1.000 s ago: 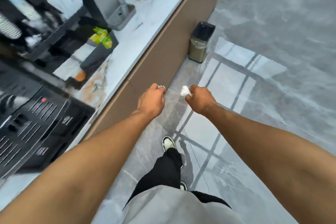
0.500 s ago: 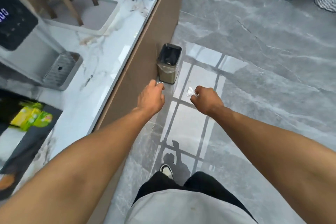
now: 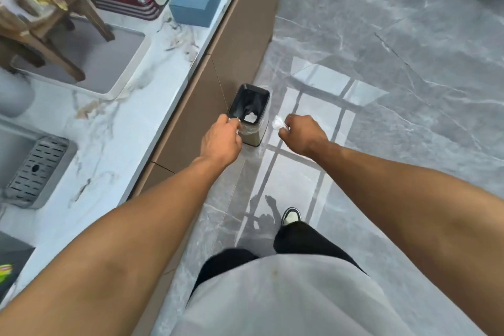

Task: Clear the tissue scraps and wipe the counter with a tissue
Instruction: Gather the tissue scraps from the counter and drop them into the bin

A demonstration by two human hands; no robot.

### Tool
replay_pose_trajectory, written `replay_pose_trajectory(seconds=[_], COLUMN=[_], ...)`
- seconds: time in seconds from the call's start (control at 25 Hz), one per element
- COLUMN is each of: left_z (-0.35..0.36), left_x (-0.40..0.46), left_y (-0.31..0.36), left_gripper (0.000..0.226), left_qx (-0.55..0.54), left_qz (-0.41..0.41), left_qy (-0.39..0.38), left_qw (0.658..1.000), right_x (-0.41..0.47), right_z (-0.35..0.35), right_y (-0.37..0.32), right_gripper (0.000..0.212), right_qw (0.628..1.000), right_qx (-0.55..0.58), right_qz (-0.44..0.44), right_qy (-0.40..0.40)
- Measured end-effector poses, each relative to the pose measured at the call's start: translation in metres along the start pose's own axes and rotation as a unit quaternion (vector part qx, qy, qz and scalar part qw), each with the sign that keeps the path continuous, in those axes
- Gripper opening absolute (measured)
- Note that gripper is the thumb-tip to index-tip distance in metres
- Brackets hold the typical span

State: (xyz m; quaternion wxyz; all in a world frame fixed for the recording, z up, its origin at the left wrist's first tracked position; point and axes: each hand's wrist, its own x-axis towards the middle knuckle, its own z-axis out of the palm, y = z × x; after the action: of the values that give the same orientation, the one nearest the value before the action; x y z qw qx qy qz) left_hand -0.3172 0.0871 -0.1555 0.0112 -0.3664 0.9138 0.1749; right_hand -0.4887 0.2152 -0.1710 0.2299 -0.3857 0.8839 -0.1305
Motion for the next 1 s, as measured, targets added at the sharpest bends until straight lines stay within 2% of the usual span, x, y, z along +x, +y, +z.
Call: replay_pose_trajectory(seconds=[0.28, 0.48, 0.72, 0.88, 1.0], left_z=[0.002, 0.026, 0.075, 0.132, 0.188], left_x=[0.115, 0.209, 0.285, 0.317, 0.35], left_y=[0.001, -0.027, -0.055, -0.074, -0.094], left_gripper=[0.023, 0.027, 0.034, 0.03, 0.029], left_qx=[-0.04, -0.092, -0.171, -0.199, -0.217], left_qz=[-0.065, -0.1, -0.165, -0.221, -0.299], left_qy=[0.005, -0.043, -0.052, -0.06, -0.039], left_qw=[0.997, 0.99, 0.97, 0.953, 0.928], right_x=[0.134, 0.235, 0.341, 0.403, 0.452], right_z=[-0.03, -0.013, 0.034, 0.071, 0.116], right_y=[0.006, -0.009, -0.01, 0.017, 0.045], right_gripper=[0.02, 0.019, 0.019, 0.016, 0.016], right_qw=[0.996, 0.993, 0.987, 0.985, 0.98], right_qx=[-0.033, -0.037, -0.048, -0.025, 0.014], right_qz=[-0.048, -0.027, -0.071, 0.006, 0.062], right_qy=[-0.072, -0.106, -0.134, -0.17, -0.186])
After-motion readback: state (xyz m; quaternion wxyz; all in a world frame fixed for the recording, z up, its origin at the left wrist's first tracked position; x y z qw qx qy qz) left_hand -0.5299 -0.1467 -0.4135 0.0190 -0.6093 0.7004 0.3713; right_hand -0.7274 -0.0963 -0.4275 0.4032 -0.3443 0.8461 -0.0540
